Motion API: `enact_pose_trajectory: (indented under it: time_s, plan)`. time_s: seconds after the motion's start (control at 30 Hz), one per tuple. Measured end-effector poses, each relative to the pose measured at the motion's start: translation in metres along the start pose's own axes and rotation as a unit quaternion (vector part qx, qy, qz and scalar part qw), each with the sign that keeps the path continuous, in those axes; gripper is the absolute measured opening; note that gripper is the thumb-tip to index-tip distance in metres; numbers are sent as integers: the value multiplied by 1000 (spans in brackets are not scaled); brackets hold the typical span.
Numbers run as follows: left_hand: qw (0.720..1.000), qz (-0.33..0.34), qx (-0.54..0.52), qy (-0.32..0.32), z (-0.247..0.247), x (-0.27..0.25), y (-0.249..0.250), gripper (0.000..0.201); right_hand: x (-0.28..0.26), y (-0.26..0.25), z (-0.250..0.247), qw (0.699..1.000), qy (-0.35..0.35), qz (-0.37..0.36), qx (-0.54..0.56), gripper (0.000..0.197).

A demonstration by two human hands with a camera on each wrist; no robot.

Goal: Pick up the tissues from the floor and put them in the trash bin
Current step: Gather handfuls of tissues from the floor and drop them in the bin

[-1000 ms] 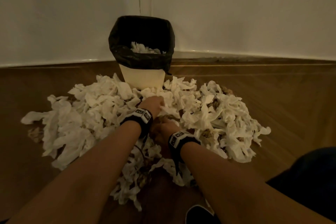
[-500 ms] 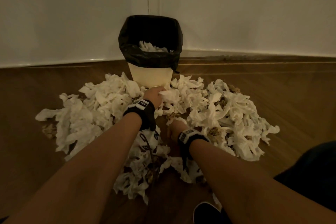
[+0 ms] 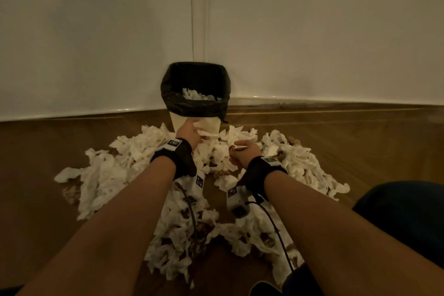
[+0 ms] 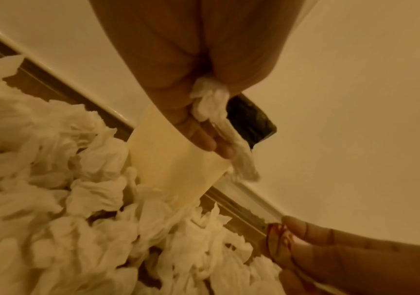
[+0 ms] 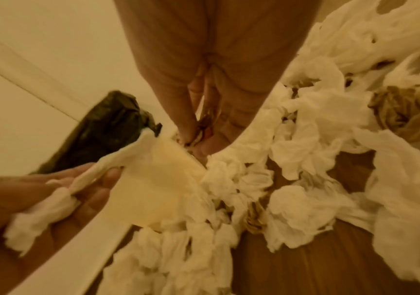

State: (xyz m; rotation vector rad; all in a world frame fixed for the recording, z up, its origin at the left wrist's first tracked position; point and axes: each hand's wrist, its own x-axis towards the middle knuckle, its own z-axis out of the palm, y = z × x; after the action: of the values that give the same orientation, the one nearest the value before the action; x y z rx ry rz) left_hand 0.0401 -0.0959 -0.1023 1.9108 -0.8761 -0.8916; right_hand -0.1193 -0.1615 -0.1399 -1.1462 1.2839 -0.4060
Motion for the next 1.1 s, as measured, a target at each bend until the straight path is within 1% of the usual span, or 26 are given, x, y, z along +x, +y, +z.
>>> enact_pose_trajectory:
  time_s: [0.07, 0.13, 0.2, 0.27, 0.3, 0.37, 0.43, 0.57, 0.6, 0.67, 0.7, 0.77, 0.83, 0.9, 0.97, 1.0, 1.07, 1.1]
  plan:
    - [999, 10, -31, 28, -3, -4, 12, 39, -4, -18, 0, 999, -3, -16, 38, 33]
    - [997, 29, -47, 61, -9, -6, 26, 28, -8, -39, 0, 998, -7, -41, 56, 34]
    - [994, 58, -34, 91, -16, -6, 38, 33, -13, -63, 1, 995, -15, -75, 66, 35]
    - [992, 76, -37, 98, -23, -3, 51, 34, -18, -87, 4, 991, -14, -104, 82, 36]
    - [991, 80, -49, 94, -26, -1, 58, 32, -21, -99, 6, 990, -12, -114, 87, 35]
    - [991, 78, -51, 92, -33, 7, 71, 39, -25, -121, 10, 987, -8, -130, 96, 33]
    - [991, 79, -6, 111, -41, 15, 81, 44, -26, -139, 13, 984, -4, -151, 96, 31]
    - [971, 159, 28, 177, -55, 30, 90, 43, -20, -169, 16, 983, 5, -173, 67, 28]
    - [968, 170, 39, 179, -60, 35, 91, 46, -17, -174, 17, 982, 9, -177, 64, 28]
    - [968, 190, 61, 155, -68, 43, 95, 51, -8, -183, 16, 981, 16, -183, 67, 25]
    - [967, 196, 63, 148, -72, 47, 96, 49, -2, -186, 17, 980, 19, -184, 68, 24]
    - [965, 190, 61, 172, -77, 55, 97, 41, 10, -186, 20, 981, 30, -182, 54, 22]
    - [961, 172, 58, 208, -75, 61, 91, 35, 21, -178, 24, 984, 40, -174, 8, 20]
    - [963, 157, 59, 213, -72, 67, 83, 30, 30, -168, 28, 985, 39, -163, -38, 19]
    - [966, 142, 61, 207, -69, 72, 77, 25, 36, -162, 33, 985, 44, -159, -54, 14]
    - [967, 137, 52, 206, -68, 75, 76, 23, 40, -161, 37, 985, 48, -159, -48, 16]
    - [969, 133, 37, 206, -66, 79, 78, 23, 46, -162, 41, 987, 42, -157, 2, 35]
    - [969, 131, 38, 205, -66, 81, 79, 27, 47, -164, 42, 987, 33, -154, 23, 44]
